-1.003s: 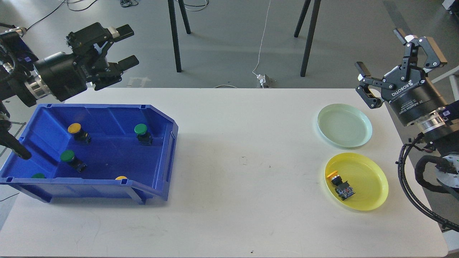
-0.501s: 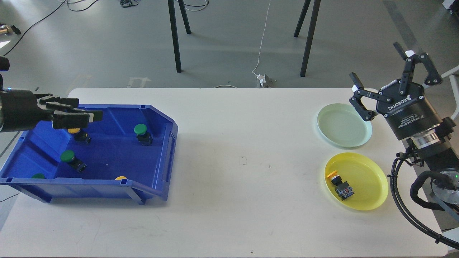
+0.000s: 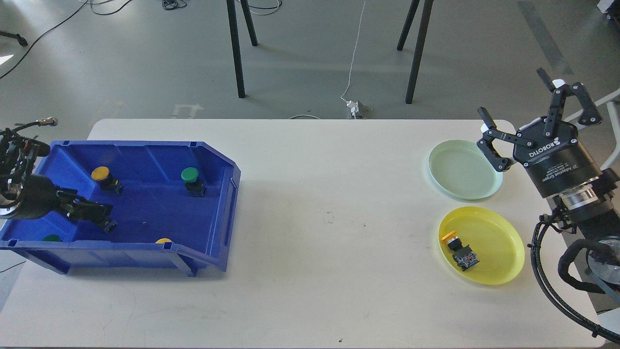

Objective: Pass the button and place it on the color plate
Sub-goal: 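Lower the left gripper into the bin onto a green button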

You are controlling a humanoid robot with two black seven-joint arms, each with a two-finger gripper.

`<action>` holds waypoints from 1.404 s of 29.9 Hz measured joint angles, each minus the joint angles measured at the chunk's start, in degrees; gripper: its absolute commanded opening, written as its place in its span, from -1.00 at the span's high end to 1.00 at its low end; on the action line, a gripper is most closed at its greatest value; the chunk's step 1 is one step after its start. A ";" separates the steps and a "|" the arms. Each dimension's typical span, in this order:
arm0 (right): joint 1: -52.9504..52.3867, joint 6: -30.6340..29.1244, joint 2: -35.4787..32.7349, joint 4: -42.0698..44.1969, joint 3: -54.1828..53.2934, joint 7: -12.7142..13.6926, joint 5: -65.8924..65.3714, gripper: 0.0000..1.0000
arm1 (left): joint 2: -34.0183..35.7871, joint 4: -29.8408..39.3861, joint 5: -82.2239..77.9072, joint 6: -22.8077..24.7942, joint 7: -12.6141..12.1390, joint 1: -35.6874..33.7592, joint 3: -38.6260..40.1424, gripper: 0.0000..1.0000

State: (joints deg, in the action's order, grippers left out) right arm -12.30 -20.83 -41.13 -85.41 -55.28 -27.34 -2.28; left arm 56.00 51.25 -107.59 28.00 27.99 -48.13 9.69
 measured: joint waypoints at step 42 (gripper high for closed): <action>3.37 -2.11 -0.09 -0.30 -0.09 0.01 -0.15 -0.96 | -10.44 -15.73 0.20 -2.25 0.02 -0.11 -3.92 -0.86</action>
State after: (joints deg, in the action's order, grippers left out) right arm -8.93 -22.95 -41.22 -85.71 -55.37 -27.33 -2.43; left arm 45.56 35.51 -107.38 25.75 28.00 -48.25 5.77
